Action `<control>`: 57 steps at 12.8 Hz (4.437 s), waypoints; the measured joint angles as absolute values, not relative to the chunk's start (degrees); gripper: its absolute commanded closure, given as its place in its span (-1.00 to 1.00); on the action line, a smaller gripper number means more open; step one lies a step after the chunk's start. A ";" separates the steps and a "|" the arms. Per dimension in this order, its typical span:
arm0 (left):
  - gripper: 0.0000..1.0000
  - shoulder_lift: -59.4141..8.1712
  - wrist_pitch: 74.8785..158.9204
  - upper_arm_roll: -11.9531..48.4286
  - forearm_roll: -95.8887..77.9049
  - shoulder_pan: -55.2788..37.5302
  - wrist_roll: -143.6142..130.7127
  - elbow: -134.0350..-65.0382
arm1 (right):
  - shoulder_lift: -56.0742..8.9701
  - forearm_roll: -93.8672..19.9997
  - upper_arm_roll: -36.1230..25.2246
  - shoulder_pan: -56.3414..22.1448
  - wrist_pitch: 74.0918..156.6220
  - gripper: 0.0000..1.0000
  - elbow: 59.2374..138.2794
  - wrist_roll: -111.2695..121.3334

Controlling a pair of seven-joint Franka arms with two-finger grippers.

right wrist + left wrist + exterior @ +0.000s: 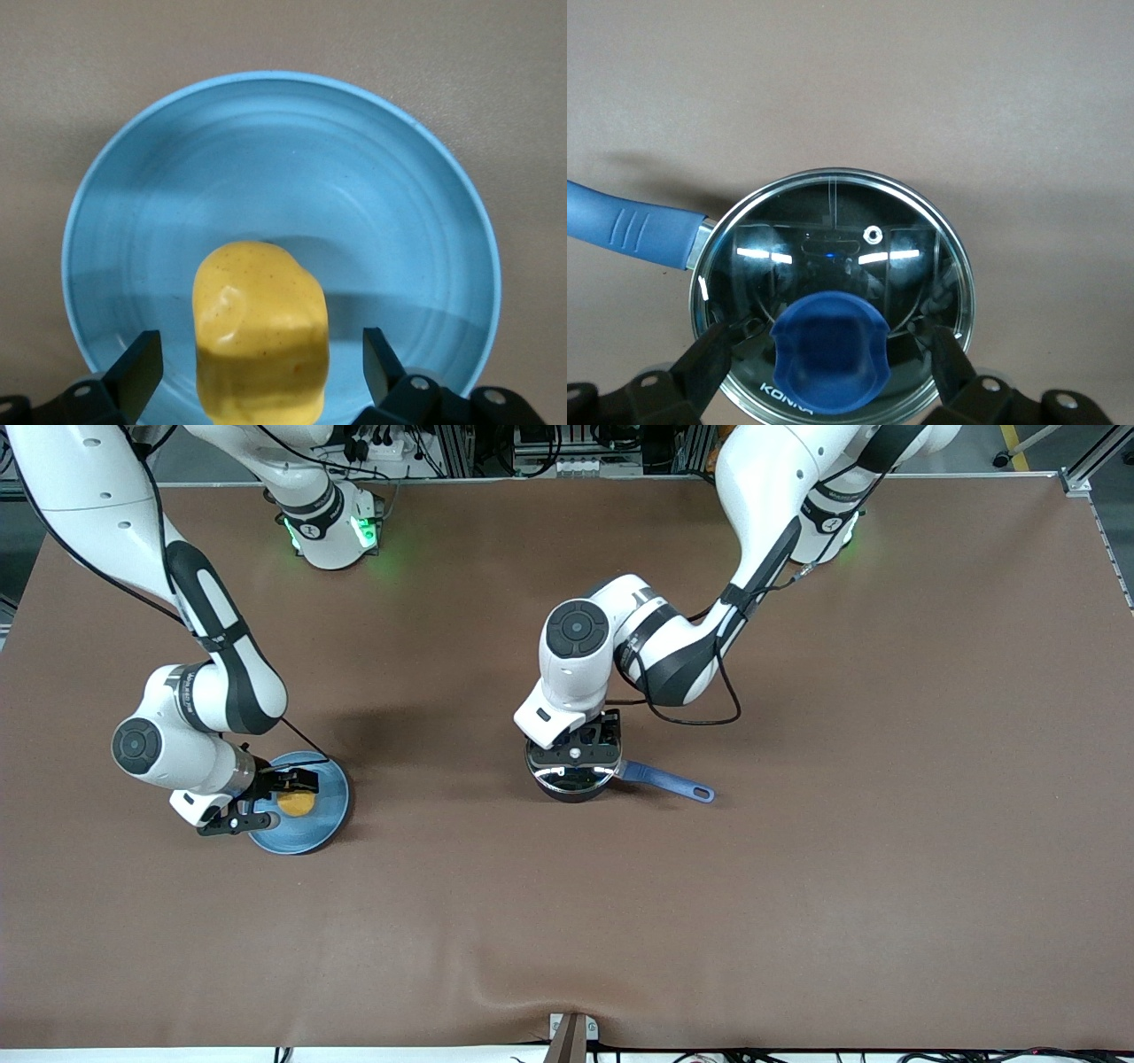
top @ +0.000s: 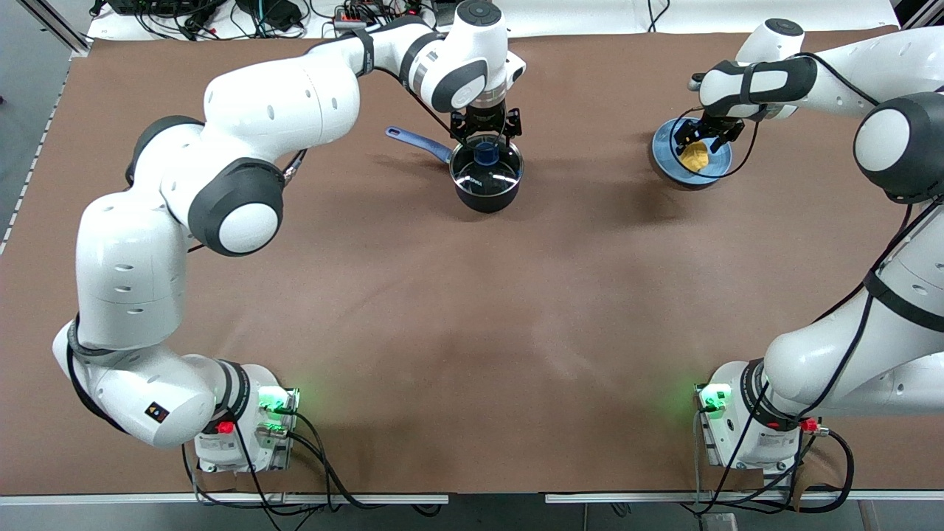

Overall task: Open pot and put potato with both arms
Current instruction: 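Grasp the lid knob with the left gripper while the right gripper grasps the potato, then lift the lid aside with the left gripper while the right gripper carries the potato, then lower the potato into the pot while the left gripper sets the lid down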

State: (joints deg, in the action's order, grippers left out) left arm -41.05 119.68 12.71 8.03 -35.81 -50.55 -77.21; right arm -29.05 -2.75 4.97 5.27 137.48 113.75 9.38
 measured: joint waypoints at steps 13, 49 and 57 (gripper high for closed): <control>-0.61 -42.28 120.20 12.55 8.03 -35.74 -52.49 -77.89 | -29.03 -3.02 6.90 5.23 137.70 0.54 111.29 9.34; 1.00 -24.55 127.91 13.14 7.02 2.38 -21.13 -105.81 | -42.55 19.24 22.13 -26.23 134.39 1.00 87.81 -58.43; 1.00 -25.15 138.83 13.21 7.02 6.81 -13.66 -115.84 | -48.81 20.22 22.04 -27.60 134.98 1.00 83.44 -60.41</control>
